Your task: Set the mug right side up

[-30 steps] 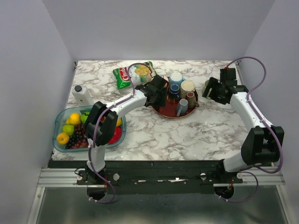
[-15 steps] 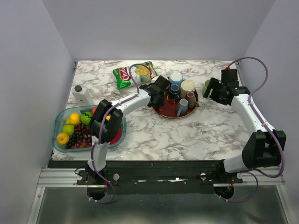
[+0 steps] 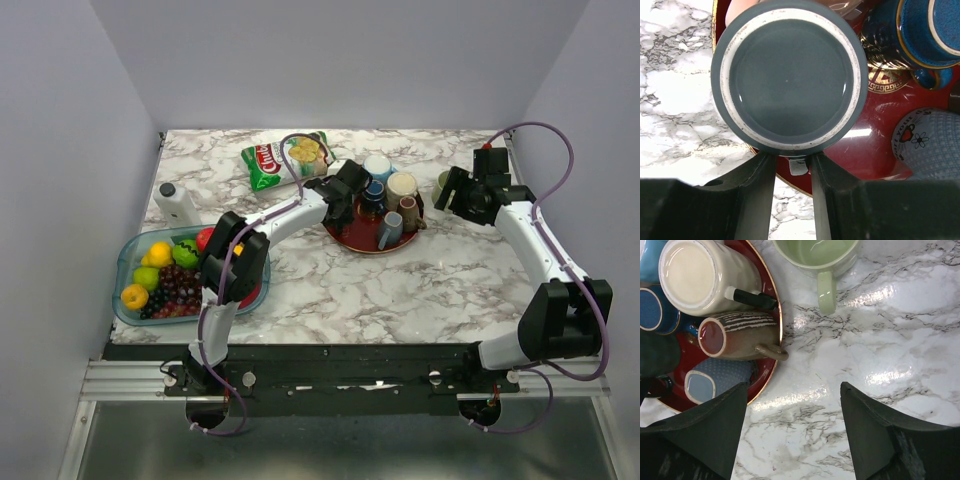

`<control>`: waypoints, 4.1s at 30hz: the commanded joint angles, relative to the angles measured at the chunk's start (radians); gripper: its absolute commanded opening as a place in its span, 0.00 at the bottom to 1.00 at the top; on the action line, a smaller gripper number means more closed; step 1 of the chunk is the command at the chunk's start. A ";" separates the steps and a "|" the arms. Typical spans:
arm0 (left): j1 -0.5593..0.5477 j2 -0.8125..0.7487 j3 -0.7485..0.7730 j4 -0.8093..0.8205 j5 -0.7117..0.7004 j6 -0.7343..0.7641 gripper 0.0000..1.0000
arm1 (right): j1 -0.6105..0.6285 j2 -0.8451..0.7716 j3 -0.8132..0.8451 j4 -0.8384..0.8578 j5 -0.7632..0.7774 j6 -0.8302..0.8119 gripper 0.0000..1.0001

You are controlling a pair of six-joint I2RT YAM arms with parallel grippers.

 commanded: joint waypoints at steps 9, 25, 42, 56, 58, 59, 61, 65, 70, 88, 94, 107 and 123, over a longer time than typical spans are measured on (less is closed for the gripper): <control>-0.003 0.022 0.049 -0.035 -0.043 -0.007 0.00 | -0.003 -0.010 -0.005 -0.012 0.002 -0.020 0.81; 0.022 -0.274 -0.043 0.022 0.144 0.011 0.00 | -0.005 -0.033 0.060 -0.028 -0.126 0.017 1.00; 0.191 -0.376 -0.077 0.978 0.843 -0.491 0.00 | -0.005 -0.157 -0.035 0.710 -0.946 0.374 1.00; 0.138 -0.270 -0.040 1.370 0.874 -0.804 0.00 | 0.014 -0.116 -0.026 1.167 -0.985 0.795 0.99; 0.128 -0.271 -0.042 1.376 0.869 -0.804 0.00 | 0.014 -0.097 -0.008 1.184 -0.982 0.809 0.98; 0.123 -0.270 -0.040 1.380 0.869 -0.806 0.00 | 0.015 -0.090 -0.003 1.193 -0.982 0.827 0.96; 0.109 -0.267 -0.034 1.377 0.868 -0.803 0.00 | 0.018 -0.073 -0.002 1.238 -0.976 0.867 0.93; 0.091 -0.267 -0.036 1.366 0.865 -0.786 0.00 | 0.018 -0.056 0.009 1.272 -0.959 0.895 0.78; 0.083 -0.267 -0.065 1.412 0.851 -0.780 0.00 | 0.020 -0.048 -0.014 1.330 -0.937 0.945 0.59; 0.085 -0.300 -0.126 1.427 0.836 -0.735 0.00 | 0.012 -0.065 0.005 1.224 -0.916 0.878 0.22; 0.083 -0.307 -0.138 1.415 0.843 -0.720 0.00 | 0.012 -0.079 0.029 1.137 -0.894 0.812 0.01; 0.091 -0.356 -0.175 1.288 0.873 -0.580 0.73 | 0.008 -0.149 0.118 0.848 -0.772 0.608 0.01; 0.106 -0.463 -0.123 0.493 0.667 0.001 0.99 | -0.028 -0.208 0.229 0.206 -0.145 0.117 0.01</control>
